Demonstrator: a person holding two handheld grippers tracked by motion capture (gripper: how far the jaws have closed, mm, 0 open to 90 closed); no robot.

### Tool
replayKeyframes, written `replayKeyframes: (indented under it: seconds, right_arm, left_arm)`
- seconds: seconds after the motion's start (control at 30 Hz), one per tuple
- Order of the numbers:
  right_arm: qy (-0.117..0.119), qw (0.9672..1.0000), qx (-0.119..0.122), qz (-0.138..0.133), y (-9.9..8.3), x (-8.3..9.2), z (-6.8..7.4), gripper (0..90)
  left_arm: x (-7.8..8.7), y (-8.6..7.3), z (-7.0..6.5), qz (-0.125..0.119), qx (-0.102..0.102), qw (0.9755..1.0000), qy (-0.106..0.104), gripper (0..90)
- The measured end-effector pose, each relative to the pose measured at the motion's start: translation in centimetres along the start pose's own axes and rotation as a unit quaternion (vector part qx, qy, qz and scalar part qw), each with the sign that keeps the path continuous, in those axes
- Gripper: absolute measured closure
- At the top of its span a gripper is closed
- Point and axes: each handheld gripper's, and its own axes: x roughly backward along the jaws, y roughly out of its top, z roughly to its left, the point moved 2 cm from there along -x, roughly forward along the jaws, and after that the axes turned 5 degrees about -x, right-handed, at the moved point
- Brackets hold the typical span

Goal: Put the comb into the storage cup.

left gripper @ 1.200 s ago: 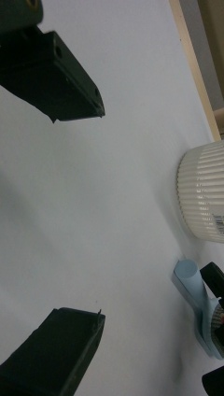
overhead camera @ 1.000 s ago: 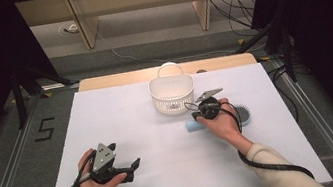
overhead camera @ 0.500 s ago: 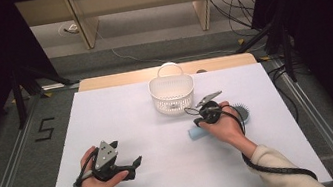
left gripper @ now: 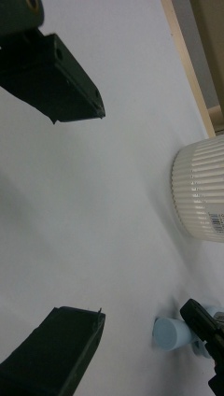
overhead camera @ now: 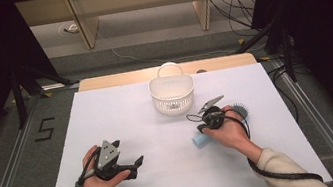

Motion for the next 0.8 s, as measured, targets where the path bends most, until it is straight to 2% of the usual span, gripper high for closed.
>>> replayKeyframes:
  seconds: [0.3,0.8]
  right_arm:
    - [0.004,1.0000,0.006,0.005,-1.3,1.2,0.2,90.0]
    - [0.003,0.9998,0.014,0.011,-1.8,1.8,0.2,90.0]
  left_arm:
    - [0.0,0.0,0.0,-0.001,-0.001,1.0000,0.000,2.8]
    - [0.1,0.0,0.0,-0.002,0.000,1.0000,0.002,2.9]
